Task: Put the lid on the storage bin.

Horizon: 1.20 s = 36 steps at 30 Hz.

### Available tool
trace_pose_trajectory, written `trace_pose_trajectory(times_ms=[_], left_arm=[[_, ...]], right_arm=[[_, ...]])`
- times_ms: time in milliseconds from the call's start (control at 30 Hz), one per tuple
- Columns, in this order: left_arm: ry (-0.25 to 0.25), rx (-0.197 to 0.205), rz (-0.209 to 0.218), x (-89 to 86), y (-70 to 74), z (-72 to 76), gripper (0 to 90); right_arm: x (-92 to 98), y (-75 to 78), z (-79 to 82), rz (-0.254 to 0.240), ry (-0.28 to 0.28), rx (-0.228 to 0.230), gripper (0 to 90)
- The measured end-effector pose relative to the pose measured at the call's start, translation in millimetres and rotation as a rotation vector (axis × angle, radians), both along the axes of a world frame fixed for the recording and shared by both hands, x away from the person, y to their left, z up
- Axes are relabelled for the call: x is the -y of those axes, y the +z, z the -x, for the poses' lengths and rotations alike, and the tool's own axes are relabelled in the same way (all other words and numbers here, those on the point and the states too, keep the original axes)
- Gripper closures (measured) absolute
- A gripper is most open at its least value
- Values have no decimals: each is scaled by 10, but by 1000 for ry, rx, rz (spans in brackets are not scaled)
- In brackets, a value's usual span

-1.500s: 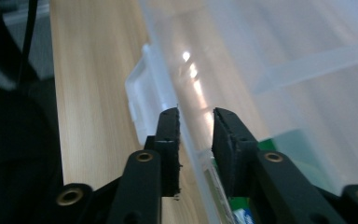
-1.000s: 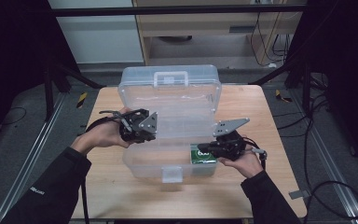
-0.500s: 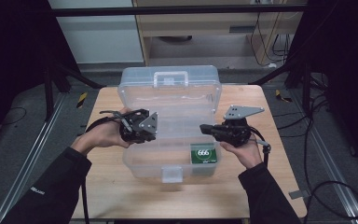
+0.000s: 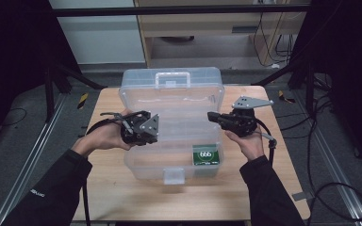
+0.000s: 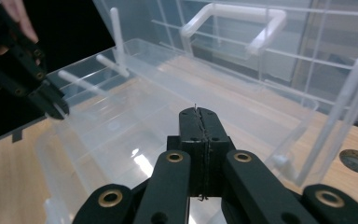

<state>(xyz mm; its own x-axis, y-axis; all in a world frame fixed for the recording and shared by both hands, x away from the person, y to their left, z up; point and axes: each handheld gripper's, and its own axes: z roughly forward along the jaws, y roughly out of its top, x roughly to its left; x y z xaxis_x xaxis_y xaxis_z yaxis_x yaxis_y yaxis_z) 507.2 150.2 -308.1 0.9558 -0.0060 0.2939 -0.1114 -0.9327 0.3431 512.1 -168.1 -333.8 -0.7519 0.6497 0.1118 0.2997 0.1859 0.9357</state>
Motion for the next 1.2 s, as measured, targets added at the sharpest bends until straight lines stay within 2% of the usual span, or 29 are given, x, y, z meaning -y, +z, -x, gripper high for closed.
trace_pose_trajectory(times_ms=[167,467,1100,1200], left_arm=[[-8,-3,-3,4,-10,8,861],[-15,-8,4,-1,-33,25,857],[-21,-39,30,-21,-111,67,842],[-23,-38,31,-17,-126,79,836]], right_arm=[[50,4,-72,-14,-36,-3,900],[140,-3,-122,-11,-82,-12,900],[201,-20,-127,-18,-84,-36,900],[194,-34,-122,-15,-67,-45,900]])
